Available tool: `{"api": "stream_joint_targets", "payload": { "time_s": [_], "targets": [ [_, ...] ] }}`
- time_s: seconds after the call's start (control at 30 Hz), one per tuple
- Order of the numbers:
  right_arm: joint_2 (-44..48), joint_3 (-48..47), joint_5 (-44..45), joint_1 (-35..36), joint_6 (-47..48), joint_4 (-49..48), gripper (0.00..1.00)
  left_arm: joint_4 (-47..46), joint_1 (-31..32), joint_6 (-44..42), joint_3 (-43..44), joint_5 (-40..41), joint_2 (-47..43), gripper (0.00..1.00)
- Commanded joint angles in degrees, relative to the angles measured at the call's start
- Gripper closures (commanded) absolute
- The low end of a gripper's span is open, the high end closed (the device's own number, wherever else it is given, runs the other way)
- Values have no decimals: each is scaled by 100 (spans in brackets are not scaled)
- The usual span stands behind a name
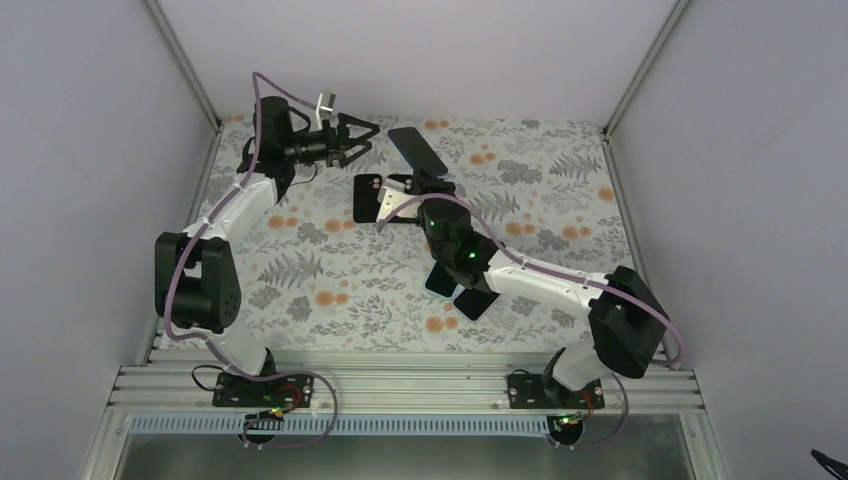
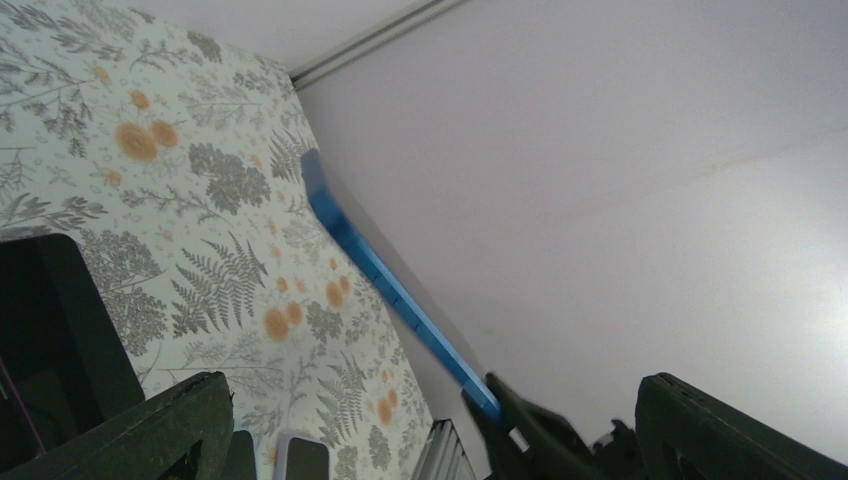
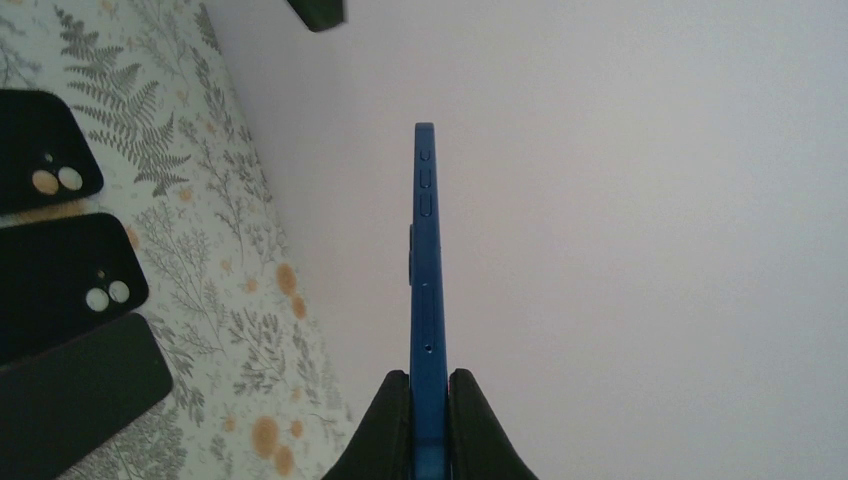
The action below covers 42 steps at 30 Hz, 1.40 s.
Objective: Take the phone out of the phone case
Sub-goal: Place the phone at the center of the board.
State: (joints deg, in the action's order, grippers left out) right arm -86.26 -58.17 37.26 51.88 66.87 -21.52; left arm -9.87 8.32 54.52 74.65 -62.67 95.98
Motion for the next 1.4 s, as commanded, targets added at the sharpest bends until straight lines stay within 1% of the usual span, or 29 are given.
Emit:
{"api": "stream_joint_targets", "payload": {
  "time_s": [0.0, 0.1, 0.23, 0.4, 0.63, 0.73, 1.03, 1.2, 1.37],
  "targets": [
    [154, 282, 431, 228, 966, -1886, 96, -273, 68, 149, -96, -78, -62, 0],
    [140, 425, 445, 368, 1184, -2180, 96, -307, 117, 193, -166, -66, -56, 2],
    [89, 714, 444, 533, 1679, -2908, 96, -351, 171, 239, -196, -50, -23, 8],
    [27, 882, 448, 680, 1858, -3100, 96, -440, 226, 311, -196, -93, 21, 18],
    [-89, 1139, 440, 821, 2397, -3806, 96, -492, 292, 381, -253, -104, 45, 34],
    [-159, 1210, 468, 855, 2529, -3992, 96, -568, 334, 462, -267, -115, 65, 39],
    [-356, 1425, 534, 911, 2846, -4454, 96, -780, 433, 646, -302, -156, 101, 68],
    [-397, 1486, 537, 947, 2911, -4540, 96, -832, 481, 702, -281, -160, 139, 80],
    [-460, 1531, 537, 964, 3028, -4699, 96, -846, 484, 746, -315, -144, 173, 95]
  ]
}}
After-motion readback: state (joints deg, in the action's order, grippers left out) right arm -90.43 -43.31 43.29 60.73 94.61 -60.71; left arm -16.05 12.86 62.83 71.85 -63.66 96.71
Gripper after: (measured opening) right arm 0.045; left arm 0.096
